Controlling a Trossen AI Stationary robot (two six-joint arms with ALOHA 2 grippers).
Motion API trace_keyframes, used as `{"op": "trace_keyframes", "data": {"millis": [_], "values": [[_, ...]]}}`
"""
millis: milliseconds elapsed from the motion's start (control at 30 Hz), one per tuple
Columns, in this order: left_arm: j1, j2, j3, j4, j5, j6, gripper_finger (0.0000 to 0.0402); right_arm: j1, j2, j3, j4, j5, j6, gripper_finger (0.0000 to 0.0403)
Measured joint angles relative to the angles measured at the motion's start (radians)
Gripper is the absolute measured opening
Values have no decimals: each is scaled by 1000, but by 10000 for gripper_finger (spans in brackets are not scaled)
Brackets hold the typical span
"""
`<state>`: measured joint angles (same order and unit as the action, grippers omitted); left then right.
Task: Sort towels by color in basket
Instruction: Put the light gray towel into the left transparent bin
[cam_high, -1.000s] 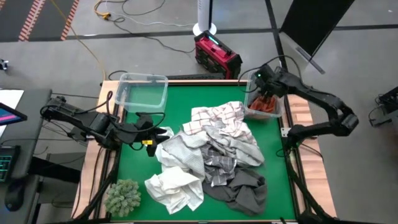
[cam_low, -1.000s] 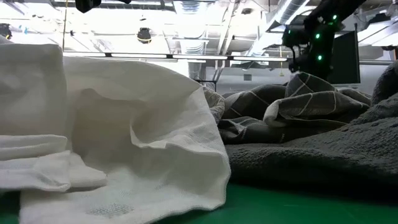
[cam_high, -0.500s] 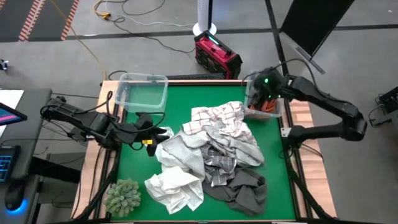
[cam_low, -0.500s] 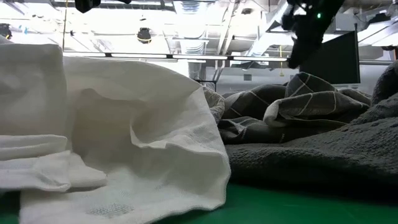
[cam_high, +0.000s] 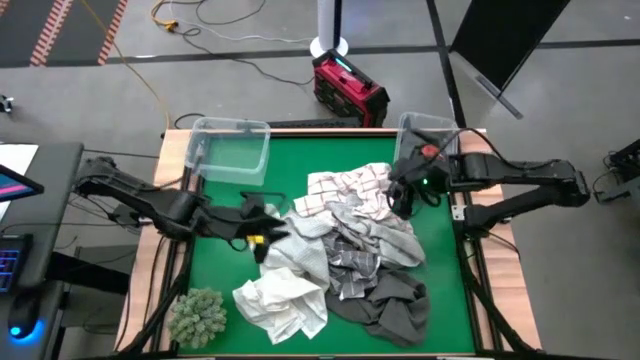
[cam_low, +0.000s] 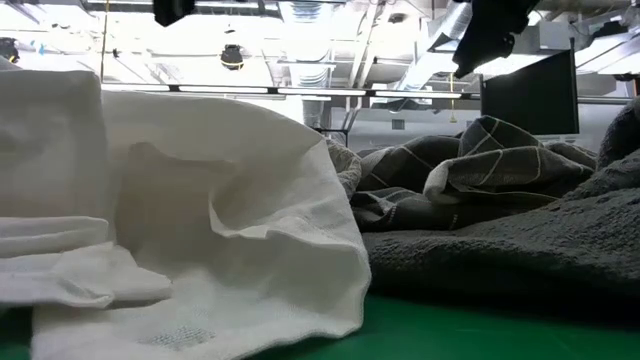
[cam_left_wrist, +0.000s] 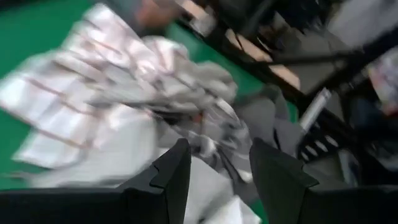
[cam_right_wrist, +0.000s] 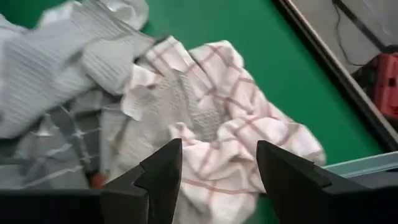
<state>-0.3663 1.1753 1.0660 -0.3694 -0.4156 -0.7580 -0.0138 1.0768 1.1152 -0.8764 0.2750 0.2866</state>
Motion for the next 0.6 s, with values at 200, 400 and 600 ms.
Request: {"op": "trace_keyframes", "data": {"millis": [200,400,600], "values": [[8,141,0,5,204,46,155,120,-19,0,8,9,134,234],[8,272,0,-9,265,215,155,199,-2,0,25,78,195,234],[8,384,0,-25,259,325,155,246,9,0,50,93,276,234]]}}
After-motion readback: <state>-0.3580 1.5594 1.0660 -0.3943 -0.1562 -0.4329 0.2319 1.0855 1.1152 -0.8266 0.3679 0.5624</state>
